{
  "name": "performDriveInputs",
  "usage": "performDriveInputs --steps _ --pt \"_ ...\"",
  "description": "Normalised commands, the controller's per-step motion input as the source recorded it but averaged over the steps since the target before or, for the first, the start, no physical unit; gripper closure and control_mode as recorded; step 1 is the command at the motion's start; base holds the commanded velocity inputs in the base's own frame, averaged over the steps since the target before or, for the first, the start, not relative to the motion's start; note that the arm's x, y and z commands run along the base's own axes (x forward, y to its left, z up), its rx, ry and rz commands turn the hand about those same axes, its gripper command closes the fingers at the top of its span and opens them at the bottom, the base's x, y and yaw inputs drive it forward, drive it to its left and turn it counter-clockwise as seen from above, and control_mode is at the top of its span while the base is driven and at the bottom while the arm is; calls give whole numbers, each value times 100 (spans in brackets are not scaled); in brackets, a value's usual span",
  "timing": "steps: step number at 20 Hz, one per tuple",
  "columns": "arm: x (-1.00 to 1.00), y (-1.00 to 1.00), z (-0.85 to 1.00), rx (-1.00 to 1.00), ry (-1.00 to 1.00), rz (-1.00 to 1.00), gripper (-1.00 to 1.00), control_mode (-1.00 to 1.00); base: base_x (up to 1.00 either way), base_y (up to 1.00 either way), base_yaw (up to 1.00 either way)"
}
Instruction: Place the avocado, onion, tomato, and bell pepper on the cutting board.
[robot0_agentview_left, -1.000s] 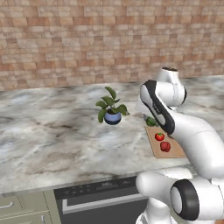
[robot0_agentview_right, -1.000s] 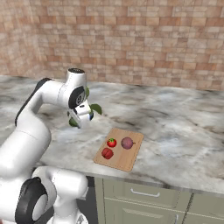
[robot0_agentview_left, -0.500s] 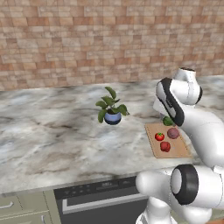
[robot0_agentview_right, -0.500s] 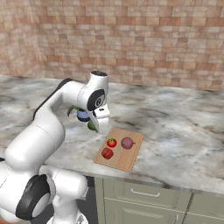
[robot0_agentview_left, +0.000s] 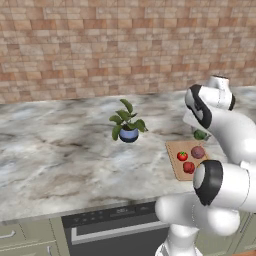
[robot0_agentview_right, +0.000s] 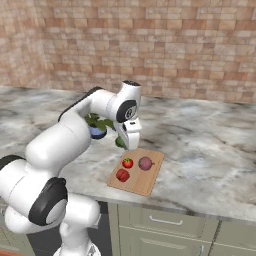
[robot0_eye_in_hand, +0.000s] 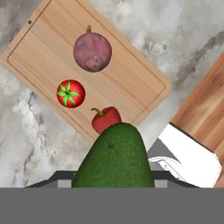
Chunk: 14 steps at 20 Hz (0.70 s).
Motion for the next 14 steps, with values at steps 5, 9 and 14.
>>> performDriveInputs --steps 5,9,14 --pt "6 -26 -39 0 0 0 100 -100 0 0 0" --pt "4 -23 -52 0 0 0 100 -100 0 0 0" --pt "4 -31 -29 0 0 0 100 -100 0 0 0"
